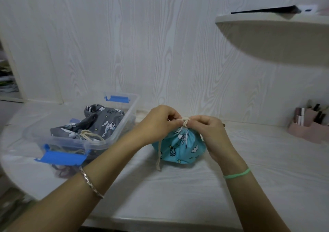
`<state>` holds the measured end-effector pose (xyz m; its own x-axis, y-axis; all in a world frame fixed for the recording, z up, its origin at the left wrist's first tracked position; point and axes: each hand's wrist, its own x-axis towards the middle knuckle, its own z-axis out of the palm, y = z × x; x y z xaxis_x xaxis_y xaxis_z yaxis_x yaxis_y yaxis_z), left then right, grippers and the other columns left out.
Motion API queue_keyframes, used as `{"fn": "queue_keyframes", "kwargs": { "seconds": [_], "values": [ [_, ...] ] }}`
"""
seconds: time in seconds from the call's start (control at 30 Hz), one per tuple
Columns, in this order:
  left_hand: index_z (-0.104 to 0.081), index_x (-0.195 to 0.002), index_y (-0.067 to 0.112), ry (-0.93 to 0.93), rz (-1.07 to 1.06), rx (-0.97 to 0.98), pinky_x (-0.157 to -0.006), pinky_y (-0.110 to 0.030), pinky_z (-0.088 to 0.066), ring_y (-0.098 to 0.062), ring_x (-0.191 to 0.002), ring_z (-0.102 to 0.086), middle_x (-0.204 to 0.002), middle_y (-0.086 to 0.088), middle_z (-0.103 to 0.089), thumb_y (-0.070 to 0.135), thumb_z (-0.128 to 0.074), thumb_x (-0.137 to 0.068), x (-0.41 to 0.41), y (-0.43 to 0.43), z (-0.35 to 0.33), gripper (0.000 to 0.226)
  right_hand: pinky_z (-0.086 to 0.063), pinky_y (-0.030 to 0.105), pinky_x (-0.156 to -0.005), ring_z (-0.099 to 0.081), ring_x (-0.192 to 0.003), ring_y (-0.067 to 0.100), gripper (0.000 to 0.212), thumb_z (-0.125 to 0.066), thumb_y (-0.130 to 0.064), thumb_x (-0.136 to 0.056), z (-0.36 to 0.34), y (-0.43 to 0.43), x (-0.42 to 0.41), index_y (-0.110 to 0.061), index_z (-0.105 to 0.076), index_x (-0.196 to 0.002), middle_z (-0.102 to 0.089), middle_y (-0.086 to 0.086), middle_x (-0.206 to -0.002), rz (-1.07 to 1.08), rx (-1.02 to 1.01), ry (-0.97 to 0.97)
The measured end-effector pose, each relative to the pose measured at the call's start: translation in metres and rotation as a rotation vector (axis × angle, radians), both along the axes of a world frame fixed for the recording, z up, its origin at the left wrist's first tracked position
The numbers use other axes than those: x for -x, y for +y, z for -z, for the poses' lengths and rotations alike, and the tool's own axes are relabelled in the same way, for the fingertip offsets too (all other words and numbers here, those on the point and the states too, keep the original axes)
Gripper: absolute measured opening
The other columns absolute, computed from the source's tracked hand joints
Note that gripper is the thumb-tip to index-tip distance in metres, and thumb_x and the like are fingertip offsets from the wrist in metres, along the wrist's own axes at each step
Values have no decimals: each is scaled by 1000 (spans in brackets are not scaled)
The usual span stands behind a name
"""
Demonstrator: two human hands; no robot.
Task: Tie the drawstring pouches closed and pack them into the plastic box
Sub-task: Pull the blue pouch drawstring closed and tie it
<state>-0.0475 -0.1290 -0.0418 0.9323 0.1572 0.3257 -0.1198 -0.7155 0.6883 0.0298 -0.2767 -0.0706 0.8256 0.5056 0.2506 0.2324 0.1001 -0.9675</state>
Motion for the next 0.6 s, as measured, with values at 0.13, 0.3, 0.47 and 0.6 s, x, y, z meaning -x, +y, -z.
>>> {"fn": "queue_keyframes", "kwargs": {
  "seconds": [0.13,0.3,0.47,0.6],
  "values": [
    [-69,-76,23,-11,-33,118,-58,-15,-42,0,-61,-57,-66,11,-64,28,-66,-89,-3,0,6,14,-47,19,-57,-53,-61,6,18,-82,-15,-73,1,4,4,-13,-66,-79,-64,-3,-73,247,43,-343],
    [-71,-78,21,-6,-72,244,-57,-17,-48,1,-59,-61,-67,7,-68,25,-67,-89,-3,0,2,12,-47,26,-60,-56,-64,11,15,-75,-34,-76,4,2,7,-19,-72,-72,-67,-6,-72,260,80,-444],
    [-73,-77,19,14,-31,268,-58,-18,-50,0,-60,-64,-66,6,-71,23,-70,-86,-2,2,-4,10,-50,24,-65,-61,-71,12,11,-73,-28,-83,3,2,7,-18,-75,-79,-70,-4,-78,245,118,-444],
    [-77,-81,18,37,-10,241,-70,-24,-57,-10,-73,-71,-75,2,-75,22,-74,-82,1,4,-5,5,-46,23,-63,-54,-62,7,20,-58,-15,-92,-2,-5,3,-12,-64,-73,-61,-4,-66,144,95,-264]
  ]
}}
